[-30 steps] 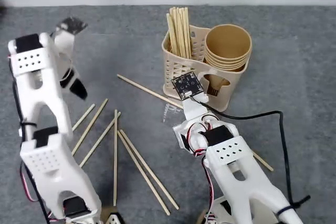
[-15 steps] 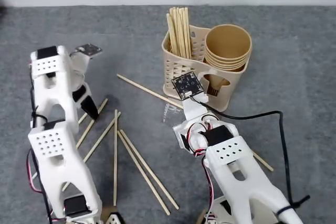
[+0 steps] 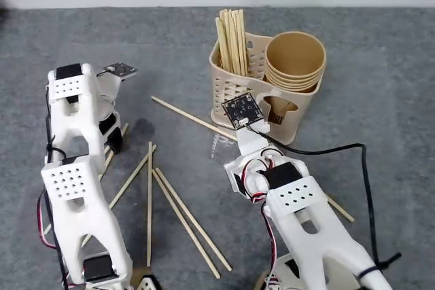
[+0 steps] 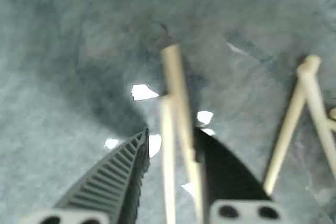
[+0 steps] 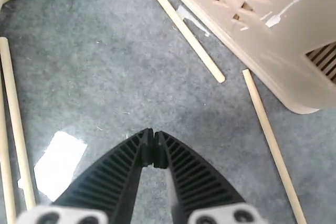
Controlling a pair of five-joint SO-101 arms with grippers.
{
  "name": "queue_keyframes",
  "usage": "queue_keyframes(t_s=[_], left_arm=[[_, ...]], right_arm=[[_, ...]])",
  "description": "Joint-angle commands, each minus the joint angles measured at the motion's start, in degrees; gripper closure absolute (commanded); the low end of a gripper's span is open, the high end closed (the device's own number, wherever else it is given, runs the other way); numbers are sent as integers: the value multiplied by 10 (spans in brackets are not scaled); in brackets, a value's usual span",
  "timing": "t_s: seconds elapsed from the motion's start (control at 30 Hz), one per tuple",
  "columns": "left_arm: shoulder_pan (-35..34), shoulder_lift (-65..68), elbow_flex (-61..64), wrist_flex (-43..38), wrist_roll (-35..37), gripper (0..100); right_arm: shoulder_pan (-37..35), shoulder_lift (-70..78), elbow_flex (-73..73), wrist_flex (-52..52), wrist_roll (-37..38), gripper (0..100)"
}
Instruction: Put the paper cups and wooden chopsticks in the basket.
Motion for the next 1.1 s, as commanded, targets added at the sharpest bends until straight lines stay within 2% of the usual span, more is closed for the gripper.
queue_keyframes(t_s=[0.0, 0.27, 0.63, 0.93, 1.07], left_arm=[[17, 24, -21, -12, 10, 986], [28, 8, -29, -1, 11, 989], [72, -153, -15, 18, 61, 989], [84, -181, 15, 15, 57, 983], [49, -181, 15, 15, 25, 890]], right_arm=[[-2, -20, 1, -1, 0, 990], [-2, -21, 1, -1, 0, 990], [-2, -23, 1, 0, 0, 990], [-2, -25, 1, 3, 0, 990], [-2, -25, 1, 3, 0, 990]])
